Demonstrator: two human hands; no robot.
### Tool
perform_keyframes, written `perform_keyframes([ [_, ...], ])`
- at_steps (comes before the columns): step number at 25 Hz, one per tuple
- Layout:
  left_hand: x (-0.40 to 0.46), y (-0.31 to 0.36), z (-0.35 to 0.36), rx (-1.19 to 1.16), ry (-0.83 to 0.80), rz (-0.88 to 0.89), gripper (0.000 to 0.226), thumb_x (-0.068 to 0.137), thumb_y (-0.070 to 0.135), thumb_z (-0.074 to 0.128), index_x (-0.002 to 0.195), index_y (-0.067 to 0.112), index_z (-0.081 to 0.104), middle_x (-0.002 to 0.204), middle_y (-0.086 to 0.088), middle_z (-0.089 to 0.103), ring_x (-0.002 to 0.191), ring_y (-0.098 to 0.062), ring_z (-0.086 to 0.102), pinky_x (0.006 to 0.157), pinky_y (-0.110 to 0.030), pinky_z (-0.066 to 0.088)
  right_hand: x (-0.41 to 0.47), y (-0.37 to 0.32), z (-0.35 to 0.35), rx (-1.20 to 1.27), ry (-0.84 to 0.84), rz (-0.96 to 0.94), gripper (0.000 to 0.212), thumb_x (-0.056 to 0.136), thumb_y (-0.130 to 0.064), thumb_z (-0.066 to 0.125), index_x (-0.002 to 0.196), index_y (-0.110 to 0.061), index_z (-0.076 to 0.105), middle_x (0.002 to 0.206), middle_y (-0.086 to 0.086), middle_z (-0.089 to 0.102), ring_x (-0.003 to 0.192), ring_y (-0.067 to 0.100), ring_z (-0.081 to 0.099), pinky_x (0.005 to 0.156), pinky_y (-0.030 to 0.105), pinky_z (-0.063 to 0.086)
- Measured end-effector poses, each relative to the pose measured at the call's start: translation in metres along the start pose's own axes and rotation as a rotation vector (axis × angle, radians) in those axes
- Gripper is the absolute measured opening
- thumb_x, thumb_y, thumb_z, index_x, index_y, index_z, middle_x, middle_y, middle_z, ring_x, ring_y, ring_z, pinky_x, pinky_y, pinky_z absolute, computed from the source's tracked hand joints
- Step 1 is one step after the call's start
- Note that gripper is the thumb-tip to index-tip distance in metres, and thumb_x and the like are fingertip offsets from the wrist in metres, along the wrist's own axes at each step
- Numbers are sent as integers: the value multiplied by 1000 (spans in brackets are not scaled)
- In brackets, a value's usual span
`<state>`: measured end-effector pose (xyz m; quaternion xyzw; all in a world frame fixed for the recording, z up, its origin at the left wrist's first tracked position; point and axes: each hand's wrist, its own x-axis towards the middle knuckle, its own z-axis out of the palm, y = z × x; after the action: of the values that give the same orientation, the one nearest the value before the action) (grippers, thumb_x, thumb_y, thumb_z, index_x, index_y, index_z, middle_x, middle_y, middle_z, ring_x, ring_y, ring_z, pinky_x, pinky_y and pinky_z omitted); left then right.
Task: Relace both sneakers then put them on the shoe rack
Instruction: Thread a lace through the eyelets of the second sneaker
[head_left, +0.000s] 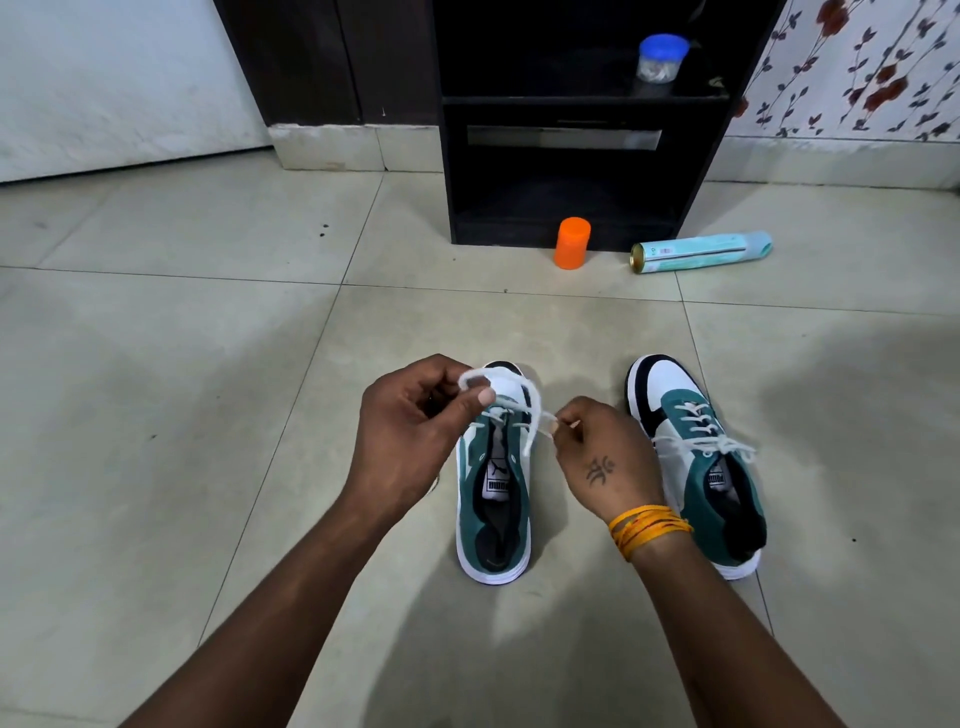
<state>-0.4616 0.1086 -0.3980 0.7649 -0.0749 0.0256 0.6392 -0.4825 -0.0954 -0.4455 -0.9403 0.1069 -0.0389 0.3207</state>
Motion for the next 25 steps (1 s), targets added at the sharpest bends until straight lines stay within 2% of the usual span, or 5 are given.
perform_keyframes([
  [5,-1,3,11,-54,-54,22,6,90,4,79,88,9,76,81,-12,75,77,-40,68,70,-44,56,-9,-43,-8,372,-81,-330,14,99,-38,62,104,-26,67,67,-2,62,62,18,59,62,37,51],
  [12,1,-3,6,-28,0,-4,9,90,12,81,85,18,76,84,-4,75,79,-45,64,70,-56,57,0,-13,0,91,53,-87,14,97,-31,53,99,-27,66,79,-1,72,79,29,68,68,41,54],
  [15,-2,1,9,-18,-20,1,7,90,10,80,86,15,77,82,-2,76,75,-30,70,70,-46,59,-9,-42,0,308,-43,-218,20,95,-33,57,111,-30,69,70,-2,70,68,21,66,66,37,53],
  [18,0,3,9,-26,-19,-20,7,90,8,79,86,13,76,81,2,76,75,-12,70,73,-35,59,-12,-48,4,350,5,-211,14,98,-31,59,92,-23,69,62,-1,63,57,18,59,59,39,50],
  [25,2,-5,8,64,-55,-17,8,90,13,80,89,21,80,80,0,78,75,-34,72,72,-53,60,-14,-45,1,342,37,-202,11,97,-28,64,105,-30,72,76,-7,73,66,12,68,66,37,55],
])
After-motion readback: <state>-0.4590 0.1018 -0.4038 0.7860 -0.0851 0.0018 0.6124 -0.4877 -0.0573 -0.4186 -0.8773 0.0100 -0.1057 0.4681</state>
